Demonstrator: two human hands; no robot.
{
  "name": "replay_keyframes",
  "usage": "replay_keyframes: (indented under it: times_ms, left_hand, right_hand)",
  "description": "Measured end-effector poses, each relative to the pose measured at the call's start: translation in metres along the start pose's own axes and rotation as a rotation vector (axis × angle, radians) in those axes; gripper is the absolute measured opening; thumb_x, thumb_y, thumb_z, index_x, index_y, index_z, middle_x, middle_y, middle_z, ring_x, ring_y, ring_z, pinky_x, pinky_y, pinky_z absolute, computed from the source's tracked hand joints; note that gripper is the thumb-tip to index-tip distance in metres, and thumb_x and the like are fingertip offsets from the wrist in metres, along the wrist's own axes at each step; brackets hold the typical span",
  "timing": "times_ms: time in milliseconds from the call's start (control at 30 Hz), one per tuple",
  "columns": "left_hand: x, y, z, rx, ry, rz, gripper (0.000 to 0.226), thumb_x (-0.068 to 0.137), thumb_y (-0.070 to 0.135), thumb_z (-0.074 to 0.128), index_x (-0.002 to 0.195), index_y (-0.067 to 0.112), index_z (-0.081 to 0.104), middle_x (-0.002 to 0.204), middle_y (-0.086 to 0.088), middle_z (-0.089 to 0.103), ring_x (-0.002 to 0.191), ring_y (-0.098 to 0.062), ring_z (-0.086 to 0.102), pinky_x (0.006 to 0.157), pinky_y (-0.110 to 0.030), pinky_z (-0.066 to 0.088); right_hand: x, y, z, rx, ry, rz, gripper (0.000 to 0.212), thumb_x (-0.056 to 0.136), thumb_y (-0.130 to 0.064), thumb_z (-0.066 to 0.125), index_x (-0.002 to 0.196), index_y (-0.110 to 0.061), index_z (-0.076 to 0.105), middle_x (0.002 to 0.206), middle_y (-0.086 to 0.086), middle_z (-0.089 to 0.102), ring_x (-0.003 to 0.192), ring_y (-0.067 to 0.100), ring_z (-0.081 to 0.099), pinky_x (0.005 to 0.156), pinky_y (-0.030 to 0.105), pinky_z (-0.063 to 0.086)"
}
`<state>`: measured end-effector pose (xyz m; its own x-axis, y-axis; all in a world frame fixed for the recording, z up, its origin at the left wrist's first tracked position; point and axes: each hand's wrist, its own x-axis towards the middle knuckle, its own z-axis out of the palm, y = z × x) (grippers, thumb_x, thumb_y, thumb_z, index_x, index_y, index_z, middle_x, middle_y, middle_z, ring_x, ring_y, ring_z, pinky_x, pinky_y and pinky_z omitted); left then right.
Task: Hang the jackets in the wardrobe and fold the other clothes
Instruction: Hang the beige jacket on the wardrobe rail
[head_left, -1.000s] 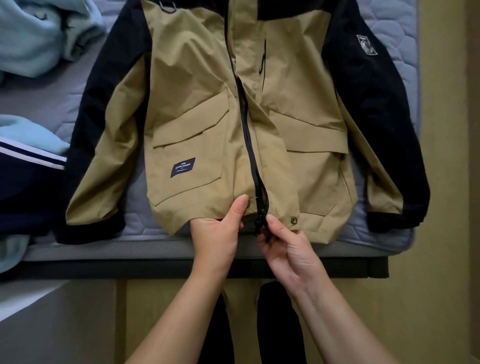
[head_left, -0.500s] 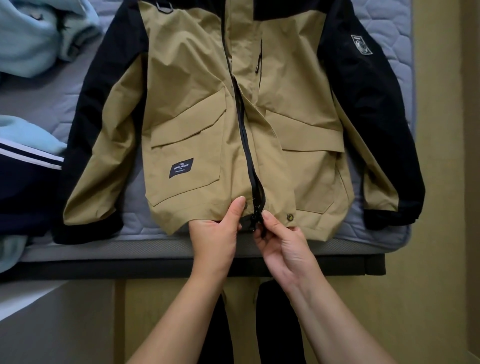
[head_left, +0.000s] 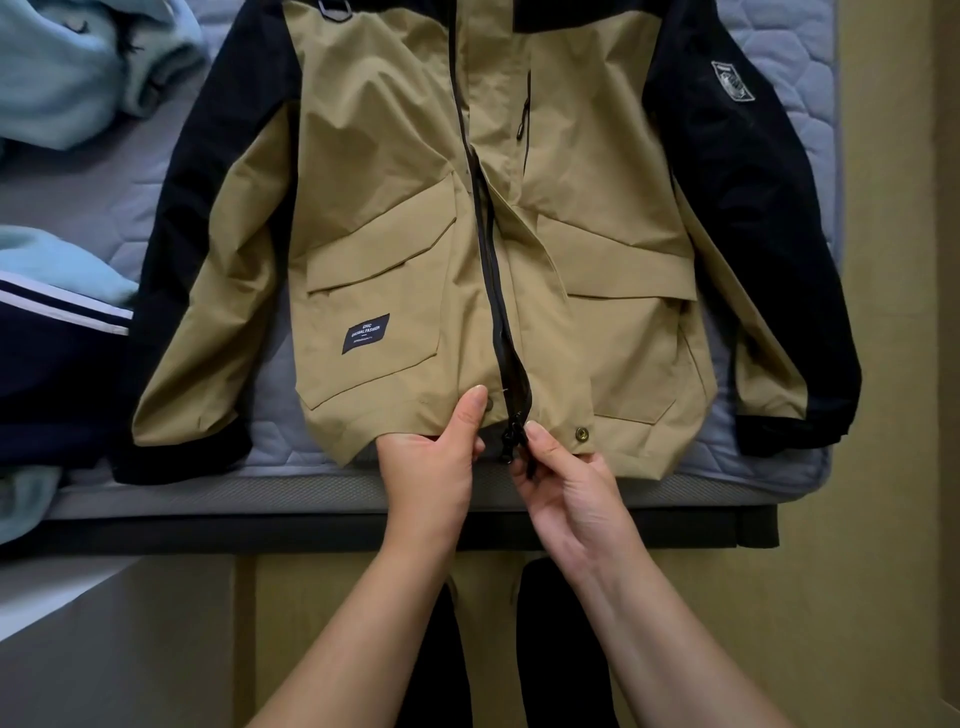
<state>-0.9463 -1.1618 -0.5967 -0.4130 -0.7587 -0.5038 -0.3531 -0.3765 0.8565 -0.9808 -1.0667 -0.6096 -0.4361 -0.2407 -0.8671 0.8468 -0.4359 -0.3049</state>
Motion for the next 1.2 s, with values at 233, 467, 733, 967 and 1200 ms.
replay_keyframes:
  times_ms: [233,467,733,967,1200]
  left_hand:
    - [-0.0014,-0.001,0.0015,0.0,0.011,-0.003,0.011,0.081,0.011,0.073,0.072,0.014,0.067,0.059,0.009,0.066,0.048,-0.002,0.055,0.049,-0.017,0.047]
    - [-0.0014,0.0004,-0.0012,-0.019,0.003,0.004,0.012,0.081,0.008,0.071,0.073,0.015,0.066,0.059,0.009,0.065,0.047,-0.003,0.054,0.048,-0.016,0.047]
    - [-0.0037,-0.0014,-0.0021,-0.007,-0.039,-0.007,0.004,0.081,0.007,0.071,0.081,0.009,0.067,0.063,0.009,0.067,0.05,-0.003,0.057,0.05,-0.017,0.048]
    - [-0.002,-0.0013,-0.004,-0.026,-0.003,-0.002,0.008,0.082,0.009,0.07,0.077,0.012,0.066,0.059,0.008,0.063,0.048,-0.005,0.054,0.05,-0.018,0.048]
    - [-0.0019,-0.0019,-0.0024,-0.004,-0.005,0.02,0.006,0.082,0.009,0.071,0.081,0.004,0.067,0.061,0.006,0.064,0.049,-0.005,0.055,0.051,-0.018,0.048]
  right_hand:
    - [-0.0028,0.0,0.0018,0.008,-0.015,-0.014,0.031,0.064,-0.002,0.068,0.093,-0.009,0.062,0.075,0.002,0.071,0.064,0.01,0.066,0.055,0.02,0.052]
    - [-0.002,0.0031,0.0016,0.01,0.005,-0.019,0.034,0.063,-0.001,0.068,0.096,-0.008,0.062,0.076,0.004,0.071,0.065,0.011,0.066,0.055,0.021,0.052]
    - [-0.001,0.0058,0.0027,0.023,0.003,-0.023,0.035,0.061,-0.003,0.071,0.094,-0.009,0.062,0.077,0.003,0.071,0.068,0.01,0.067,0.057,0.021,0.053]
    - [-0.0007,0.0074,0.0027,0.012,0.012,-0.023,0.038,0.062,-0.003,0.07,0.099,-0.009,0.061,0.078,0.002,0.071,0.067,0.01,0.067,0.057,0.021,0.052]
    - [-0.0008,0.0078,0.0038,0.009,0.023,-0.019,0.039,0.062,-0.003,0.07,0.099,-0.008,0.061,0.079,0.002,0.071,0.068,0.011,0.067,0.056,0.021,0.052]
